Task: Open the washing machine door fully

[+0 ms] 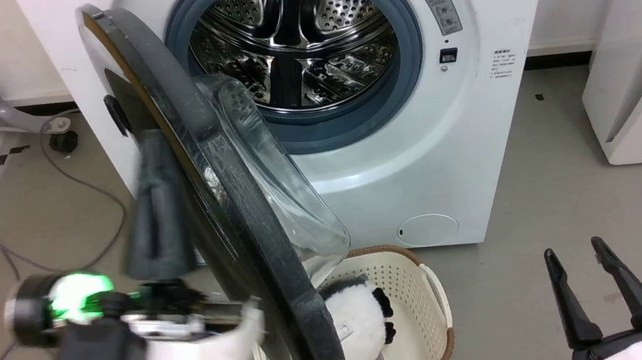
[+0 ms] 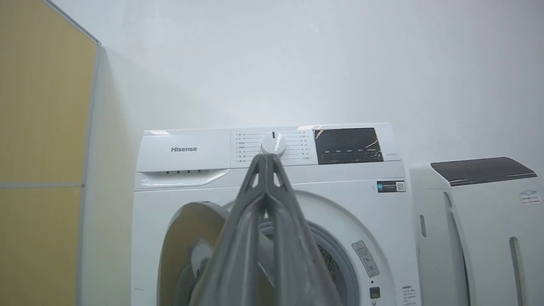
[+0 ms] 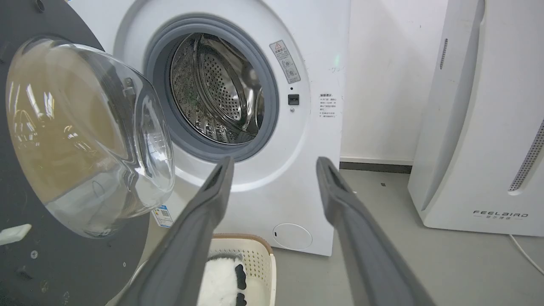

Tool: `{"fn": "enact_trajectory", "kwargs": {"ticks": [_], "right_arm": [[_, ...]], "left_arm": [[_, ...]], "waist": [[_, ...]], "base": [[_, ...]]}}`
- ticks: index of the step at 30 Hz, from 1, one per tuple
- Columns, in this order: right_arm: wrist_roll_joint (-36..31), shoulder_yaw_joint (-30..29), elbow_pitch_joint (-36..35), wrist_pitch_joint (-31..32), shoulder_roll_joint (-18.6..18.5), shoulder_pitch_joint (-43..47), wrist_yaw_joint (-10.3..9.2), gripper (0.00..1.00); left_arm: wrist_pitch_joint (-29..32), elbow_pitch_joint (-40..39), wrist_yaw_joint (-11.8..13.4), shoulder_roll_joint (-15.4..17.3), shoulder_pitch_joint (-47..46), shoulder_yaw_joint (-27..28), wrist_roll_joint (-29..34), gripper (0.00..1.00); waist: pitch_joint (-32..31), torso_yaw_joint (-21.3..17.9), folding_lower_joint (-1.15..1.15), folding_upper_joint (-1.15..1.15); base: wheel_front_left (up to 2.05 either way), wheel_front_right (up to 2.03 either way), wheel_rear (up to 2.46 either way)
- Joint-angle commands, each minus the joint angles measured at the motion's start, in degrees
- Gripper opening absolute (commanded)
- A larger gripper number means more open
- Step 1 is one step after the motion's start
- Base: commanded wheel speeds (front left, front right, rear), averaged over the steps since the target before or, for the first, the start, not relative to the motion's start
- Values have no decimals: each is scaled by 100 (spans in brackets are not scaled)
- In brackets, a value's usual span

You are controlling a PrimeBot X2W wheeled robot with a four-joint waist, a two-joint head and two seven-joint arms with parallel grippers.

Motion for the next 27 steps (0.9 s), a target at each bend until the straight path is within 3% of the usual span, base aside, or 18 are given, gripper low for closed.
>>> {"fn": "enact_trajectory", "kwargs": {"ticks": [1, 6, 14, 21, 27], "right_arm": [[-34, 15, 12, -25, 26, 9, 5, 100], [-36, 24, 30, -25, 27, 37, 5, 100], [-26, 66, 21, -25, 27, 76, 5, 100], [-52, 53, 13, -25, 27, 76, 5, 100], [-67, 73, 33, -25, 27, 69, 5, 100]], "left_arm": [[-30, -47, -75, -2, -50, -152, 60, 0], [-30, -127, -331, -6, 63, -903, 221, 0], [-30, 32, -535, 69, 329, -1883, 452, 0], [-30, 421, -587, 209, 637, -2479, 486, 0], [-30, 1076, -522, 274, 836, -2676, 414, 0]], "waist": [[-15, 9, 0, 0], [-72, 48, 0, 0], [-151, 129, 0, 0], [-144, 228, 0, 0], [-124, 278, 0, 0]], "base": [[0, 0, 0], [0, 0, 0], [0, 0, 0], [0, 0, 0], [0, 0, 0]]}}
